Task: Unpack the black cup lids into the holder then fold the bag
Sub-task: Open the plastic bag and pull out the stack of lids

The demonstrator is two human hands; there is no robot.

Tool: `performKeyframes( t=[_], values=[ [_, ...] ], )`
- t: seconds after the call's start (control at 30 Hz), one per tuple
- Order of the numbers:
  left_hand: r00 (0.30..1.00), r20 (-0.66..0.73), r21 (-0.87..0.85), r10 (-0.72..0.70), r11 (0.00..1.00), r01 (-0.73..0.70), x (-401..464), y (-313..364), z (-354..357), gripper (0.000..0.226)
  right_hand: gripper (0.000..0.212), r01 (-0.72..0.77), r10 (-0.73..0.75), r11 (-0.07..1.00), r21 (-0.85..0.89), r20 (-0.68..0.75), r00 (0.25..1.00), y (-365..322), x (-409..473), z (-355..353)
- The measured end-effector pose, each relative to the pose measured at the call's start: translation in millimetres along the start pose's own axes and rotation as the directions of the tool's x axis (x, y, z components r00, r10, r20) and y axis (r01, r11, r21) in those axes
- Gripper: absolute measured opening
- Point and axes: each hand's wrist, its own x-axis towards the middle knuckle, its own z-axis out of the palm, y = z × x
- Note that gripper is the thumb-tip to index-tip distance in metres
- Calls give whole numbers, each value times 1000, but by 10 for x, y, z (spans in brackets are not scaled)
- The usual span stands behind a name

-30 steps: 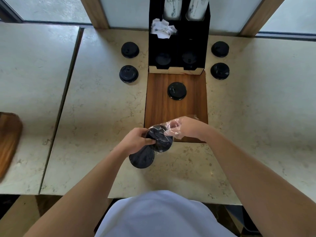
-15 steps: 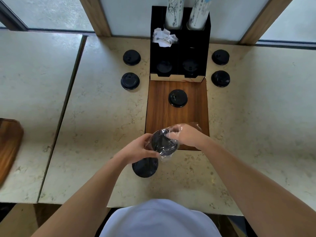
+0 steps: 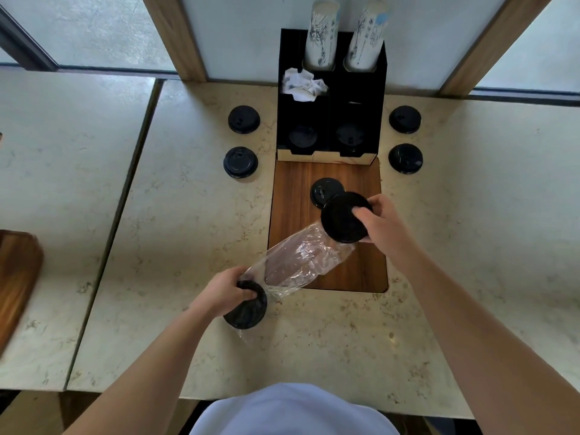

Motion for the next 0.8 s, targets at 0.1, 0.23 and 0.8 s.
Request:
performKeyframes(
  t=[0.1,0.23,0.8],
  values=[
    [986,-152,189,70,981,-40,-76,253,-101,76,16,257,-266,960,-111,-83,960,-70,-73,98],
    [973,-147,-709,177,667,-229,-294,1047,-420,74,40,619,-656,700,-356,23,754,-164,-196,289],
    [966,-55,-892,251,423,-161,-66,1559,-372,72,106,482,-340,772,-414,372,864,-307,182,324]
  ],
)
